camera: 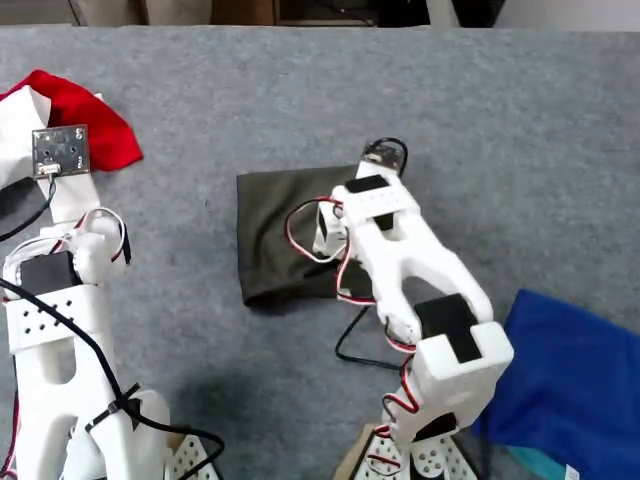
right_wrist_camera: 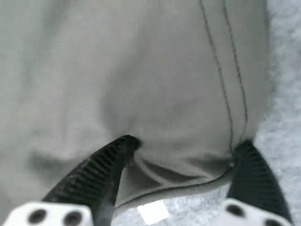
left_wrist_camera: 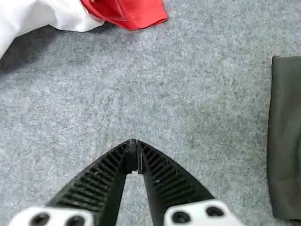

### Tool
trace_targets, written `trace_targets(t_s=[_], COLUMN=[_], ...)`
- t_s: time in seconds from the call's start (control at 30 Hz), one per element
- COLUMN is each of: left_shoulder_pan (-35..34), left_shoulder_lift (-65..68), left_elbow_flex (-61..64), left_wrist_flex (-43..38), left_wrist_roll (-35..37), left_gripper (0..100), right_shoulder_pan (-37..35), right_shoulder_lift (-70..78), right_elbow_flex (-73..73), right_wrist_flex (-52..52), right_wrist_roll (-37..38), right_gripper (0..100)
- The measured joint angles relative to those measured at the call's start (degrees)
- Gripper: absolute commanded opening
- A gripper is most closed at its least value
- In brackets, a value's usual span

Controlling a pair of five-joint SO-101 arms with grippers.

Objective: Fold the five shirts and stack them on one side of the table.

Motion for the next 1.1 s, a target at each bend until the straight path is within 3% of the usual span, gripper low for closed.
trace_targets(t_s=[0.1,0.23,0.43,0.73,1.1], left_shoulder_pan=[0.0,0.0,0.0,0.0,0.0], left_shoulder_lift=[0.0,0.0,0.0,0.0,-0.4], left_elbow_flex=[0.0,0.0,0.0,0.0,-1.2], left_wrist_flex=[0.0,0.0,0.0,1.9,2.3], left_wrist_roll=[0.0,0.0,0.0,0.0,-2.5], left_gripper=[2,2,2,2,2], right_shoulder_pan=[1.2,1.9,4.0,9.9,30.1], right_shoulder_lift=[0.0,-0.1,1.8,2.0,-1.3], right_elbow_flex=[0.0,-0.6,-7.9,-29.0,-36.0], right_wrist_flex=[0.0,3.2,16.6,35.1,39.2], right_wrist_roll=[1.8,7.3,10.4,16.6,28.7], right_gripper=[0.0,0.5,0.5,0.5,0.5])
